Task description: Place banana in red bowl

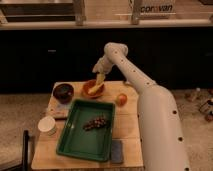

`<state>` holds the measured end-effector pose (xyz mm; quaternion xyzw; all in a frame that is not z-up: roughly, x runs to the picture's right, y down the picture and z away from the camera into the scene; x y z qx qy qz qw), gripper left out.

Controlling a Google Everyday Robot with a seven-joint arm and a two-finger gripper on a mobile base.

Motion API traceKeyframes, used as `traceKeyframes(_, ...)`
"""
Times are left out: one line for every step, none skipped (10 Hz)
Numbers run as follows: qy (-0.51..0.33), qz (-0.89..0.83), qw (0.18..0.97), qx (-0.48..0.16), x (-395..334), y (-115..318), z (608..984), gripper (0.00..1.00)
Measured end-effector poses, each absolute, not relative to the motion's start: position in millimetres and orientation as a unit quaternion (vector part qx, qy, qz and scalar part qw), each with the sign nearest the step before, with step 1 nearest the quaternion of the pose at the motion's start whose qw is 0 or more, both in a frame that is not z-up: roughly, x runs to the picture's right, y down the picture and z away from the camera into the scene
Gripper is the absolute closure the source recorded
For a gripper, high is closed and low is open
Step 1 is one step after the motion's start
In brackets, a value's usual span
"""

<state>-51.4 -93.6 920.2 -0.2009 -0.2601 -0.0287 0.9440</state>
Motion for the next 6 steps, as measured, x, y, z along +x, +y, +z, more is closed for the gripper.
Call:
traceKeyframes(-0.262, -0.03, 0.944, -0.201, -52.1, -93.6, 919.7, 0.2)
traceKeyframes(-0.264, -0.03, 0.943, -0.2, -52.3, -93.5, 919.2, 0.2)
traceKeyframes(-0.266, -0.03, 0.943, -0.199, -52.0, -94.0, 918.6, 0.2)
traceKeyframes(-0.27, -0.029, 0.943, -0.195, -50.9, -95.6, 917.1, 0.2)
traceKeyframes(-0.274, -0.028, 0.942, -0.191, -47.5, -98.0, 915.2, 0.2)
traceKeyframes(-0.278, -0.026, 0.941, -0.189, -45.5, -100.1, 913.5, 0.2)
